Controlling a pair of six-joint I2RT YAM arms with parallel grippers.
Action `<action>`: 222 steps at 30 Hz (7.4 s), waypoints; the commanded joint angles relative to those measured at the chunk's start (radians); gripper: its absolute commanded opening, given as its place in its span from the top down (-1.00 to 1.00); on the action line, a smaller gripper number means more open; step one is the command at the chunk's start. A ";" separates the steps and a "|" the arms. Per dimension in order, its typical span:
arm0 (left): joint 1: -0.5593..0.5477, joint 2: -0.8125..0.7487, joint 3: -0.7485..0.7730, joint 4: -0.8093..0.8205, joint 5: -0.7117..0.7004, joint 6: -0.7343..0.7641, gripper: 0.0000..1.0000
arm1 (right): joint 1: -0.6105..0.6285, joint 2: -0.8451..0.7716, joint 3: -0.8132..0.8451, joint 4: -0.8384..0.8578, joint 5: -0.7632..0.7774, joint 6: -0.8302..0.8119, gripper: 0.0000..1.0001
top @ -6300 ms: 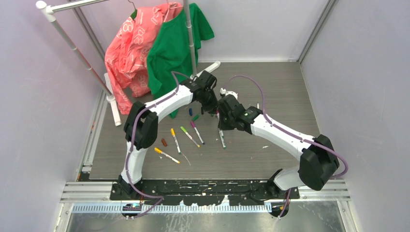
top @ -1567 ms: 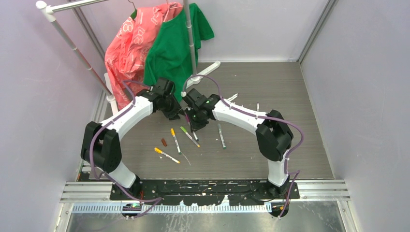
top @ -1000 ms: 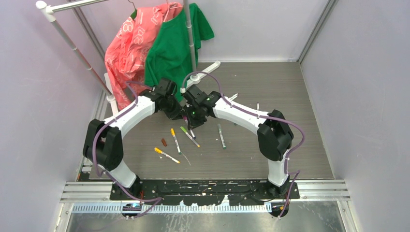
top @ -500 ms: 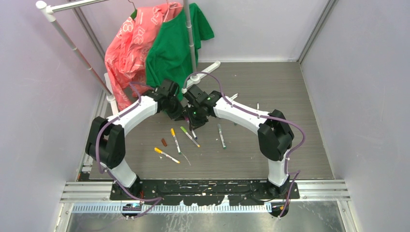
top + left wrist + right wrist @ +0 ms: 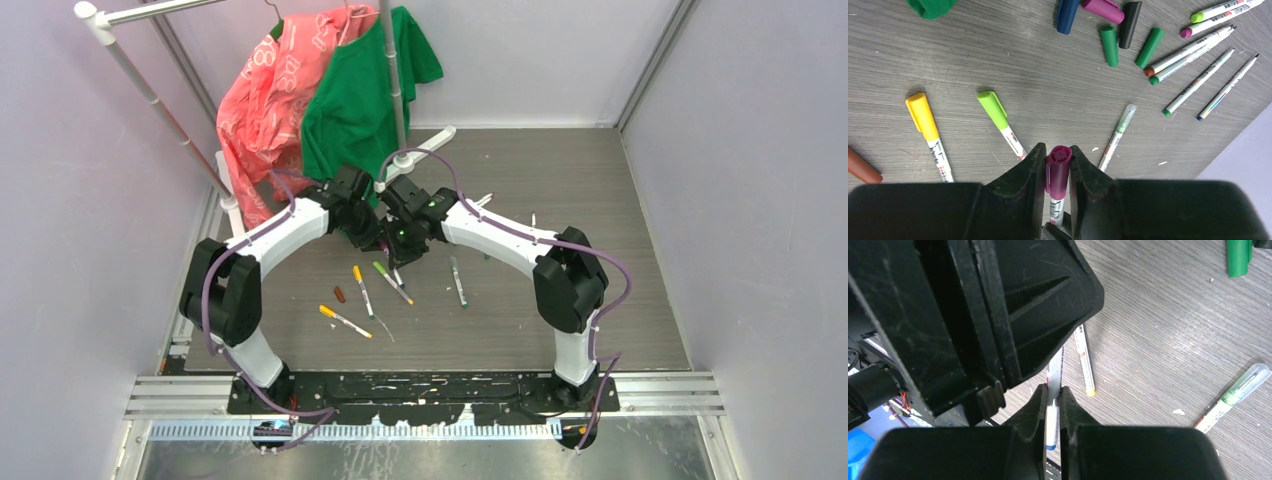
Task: Open the pen caps
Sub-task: Open the pen cap from the pen, then place the pen cap at the center of the board, then place the pen at the center of the board, then pick up the pen from the center of the board.
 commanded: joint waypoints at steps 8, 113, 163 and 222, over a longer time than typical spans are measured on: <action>-0.007 -0.023 0.010 0.082 0.051 0.038 1.00 | -0.015 -0.044 0.039 0.053 -0.059 0.007 0.70; -0.048 0.365 0.516 -0.180 0.032 0.433 1.00 | -0.437 -0.004 -0.162 0.114 0.542 0.215 0.97; -0.080 0.252 0.448 -0.246 -0.189 0.331 0.40 | -0.163 -0.236 -0.243 0.088 0.349 -0.056 0.13; -0.049 -0.394 -0.214 -0.150 -0.217 0.062 0.28 | 0.132 -0.013 -0.143 0.091 0.080 -0.070 0.97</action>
